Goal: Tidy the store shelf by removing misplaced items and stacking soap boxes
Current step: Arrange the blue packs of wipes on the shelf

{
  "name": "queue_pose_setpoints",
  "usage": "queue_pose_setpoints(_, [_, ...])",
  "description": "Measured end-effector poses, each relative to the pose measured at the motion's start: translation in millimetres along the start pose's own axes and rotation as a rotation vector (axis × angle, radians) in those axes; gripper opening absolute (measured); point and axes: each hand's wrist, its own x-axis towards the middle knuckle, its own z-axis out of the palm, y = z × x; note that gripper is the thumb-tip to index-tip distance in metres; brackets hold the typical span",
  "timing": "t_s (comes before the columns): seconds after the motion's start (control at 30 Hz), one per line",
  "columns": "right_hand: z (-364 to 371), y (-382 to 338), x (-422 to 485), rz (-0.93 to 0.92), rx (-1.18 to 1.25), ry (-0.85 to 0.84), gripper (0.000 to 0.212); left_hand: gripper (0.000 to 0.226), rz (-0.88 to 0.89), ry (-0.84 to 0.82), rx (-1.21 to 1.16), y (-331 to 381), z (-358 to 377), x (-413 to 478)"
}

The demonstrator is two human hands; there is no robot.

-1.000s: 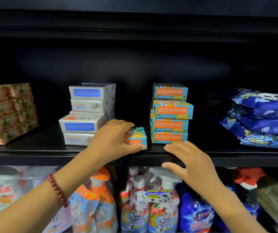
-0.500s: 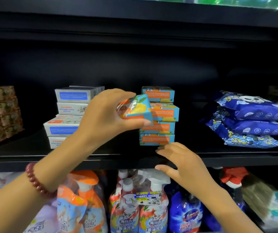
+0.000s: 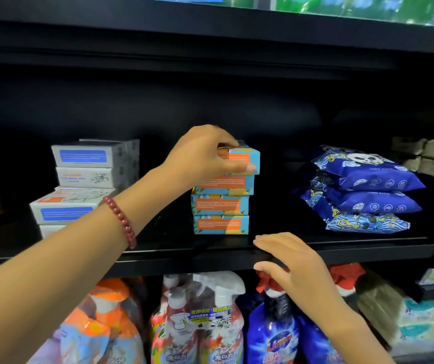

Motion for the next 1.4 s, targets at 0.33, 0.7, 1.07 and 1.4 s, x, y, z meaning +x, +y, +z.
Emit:
queue_pose_setpoints(0.33, [2.6,-3.0,-1.5,0.034,0.006,0.037,0.040,0.041,0.023,0.185,-0.034,-11.8,8.0,-25.6])
queue_pose_setpoints(0.7, [-17.7,-8.5,2.5,0.052,0.008,-0.020,0.044,0.043,0.125,0.296,0.129,-3.9,11.5,-32.7])
queue_pose_setpoints(1.07, [-144.2,82.7,35.0,0.112,-0.380,0.299,0.055,0.044,0.160,0.158,0.057,69.2,134.9,-64.9])
queue_pose_setpoints(1.4, [-151.0,117.5,47.5,0.086,-0.370,0.135,0.073,0.050,-0.077,0.024,0.165,83.5,152.7,-63.1])
